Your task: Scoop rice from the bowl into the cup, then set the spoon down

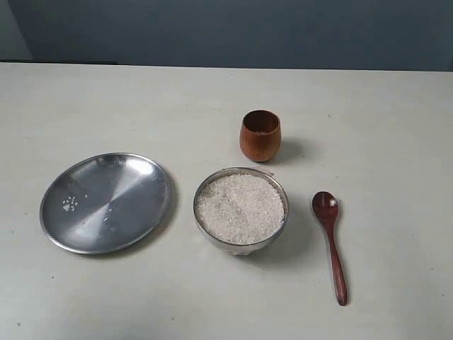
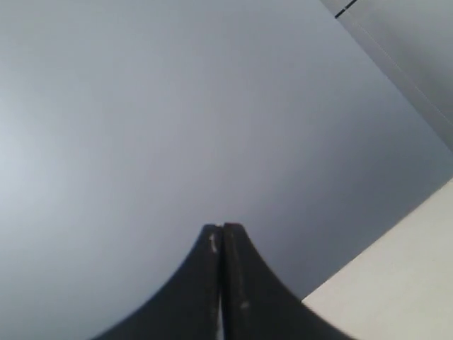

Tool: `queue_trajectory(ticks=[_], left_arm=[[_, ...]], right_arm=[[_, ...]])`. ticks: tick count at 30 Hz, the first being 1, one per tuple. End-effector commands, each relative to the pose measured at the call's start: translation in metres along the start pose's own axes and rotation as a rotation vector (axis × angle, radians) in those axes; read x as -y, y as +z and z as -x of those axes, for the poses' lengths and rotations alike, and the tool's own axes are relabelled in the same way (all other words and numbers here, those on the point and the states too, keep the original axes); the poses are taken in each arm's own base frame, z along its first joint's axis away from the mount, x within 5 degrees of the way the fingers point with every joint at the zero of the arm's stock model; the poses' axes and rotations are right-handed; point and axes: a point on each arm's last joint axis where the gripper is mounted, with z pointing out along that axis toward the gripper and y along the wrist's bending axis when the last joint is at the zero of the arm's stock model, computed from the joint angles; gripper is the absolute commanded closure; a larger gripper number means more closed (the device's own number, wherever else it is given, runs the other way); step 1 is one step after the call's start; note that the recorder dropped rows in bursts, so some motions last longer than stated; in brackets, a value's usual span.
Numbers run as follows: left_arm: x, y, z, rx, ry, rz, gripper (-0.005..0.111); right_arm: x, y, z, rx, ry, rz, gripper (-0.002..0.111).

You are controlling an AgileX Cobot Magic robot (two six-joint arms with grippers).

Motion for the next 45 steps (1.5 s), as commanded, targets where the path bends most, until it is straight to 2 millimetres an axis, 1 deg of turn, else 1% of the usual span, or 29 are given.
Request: queue_trajectory(ticks=[1, 4, 7, 11, 14, 17, 21, 24, 28, 31, 32, 33, 36, 37, 38, 39, 41, 45], left_arm=[[0.000, 0.000, -0.001, 0.004, -0.004, -0.007, 0.106], [0.000, 0.000, -0.001, 0.004, -0.004, -0.007, 0.106], [0.000, 0.000, -0.001, 0.004, -0.004, -0.007, 0.106], [0.000, 0.000, -0.001, 0.004, -0.004, -0.007, 0.106], [0.000, 0.000, -0.001, 0.004, -0.004, -0.007, 0.106], [0.000, 0.000, -0.001, 0.004, -0.004, -0.007, 0.106], [0.000, 0.000, -0.001, 0.004, -0.004, -0.007, 0.106], [0.000, 0.000, -0.001, 0.004, -0.004, -0.007, 0.106], [0.000, 0.000, -0.001, 0.004, -0.004, -0.007, 0.106], [0.000, 0.000, -0.001, 0.004, -0.004, -0.007, 0.106], [0.000, 0.000, -0.001, 0.004, -0.004, -0.007, 0.106], [0.000, 0.000, -0.001, 0.004, -0.004, -0.007, 0.106], [0.000, 0.000, -0.001, 0.004, -0.004, -0.007, 0.106], [0.000, 0.000, -0.001, 0.004, -0.004, -0.007, 0.106], [0.000, 0.000, -0.001, 0.004, -0.004, -0.007, 0.106], [0.000, 0.000, -0.001, 0.004, -0.004, -0.007, 0.106], [0.000, 0.000, -0.001, 0.004, -0.004, -0.007, 0.106], [0.000, 0.000, -0.001, 0.004, -0.004, -0.007, 0.106]], right_arm=[[-0.029, -0.001, 0.024, 0.019, -0.189, 0.130, 0.108], [-0.051, -0.004, 0.045, 0.026, -0.333, 0.217, 0.108], [-0.066, 0.000, 0.055, -0.045, -0.410, 0.259, 0.108], [-0.080, 0.012, 0.061, -0.178, -0.447, 0.312, 0.108], [-0.088, 0.023, 0.057, -0.300, -0.477, 0.337, 0.108], [-0.091, 0.038, 0.043, -0.439, -0.508, 0.342, 0.108], [-0.086, 0.056, 0.014, -0.649, -0.580, 0.298, 0.108], [-0.080, 0.067, -0.004, -0.764, -0.631, 0.252, 0.108], [-0.076, 0.078, -0.022, -0.862, -0.650, 0.212, 0.108], [-0.070, 0.083, -0.035, -0.949, -0.659, 0.176, 0.108], [-0.066, 0.085, -0.044, -1.017, -0.668, 0.147, 0.108], [-0.064, 0.086, -0.048, -1.042, -0.670, 0.136, 0.108], [-0.060, 0.089, -0.061, -1.134, -0.640, 0.092, 0.108], [-0.056, 0.089, -0.070, -1.209, -0.623, 0.070, 0.108], [-0.054, 0.089, -0.076, -1.248, -0.625, 0.068, 0.108], [-0.051, 0.088, -0.086, -1.330, -0.614, 0.060, 0.108], [-0.047, 0.088, -0.100, -1.424, -0.590, 0.052, 0.108], [-0.042, 0.089, -0.116, -1.512, -0.540, 0.008, 0.108]])
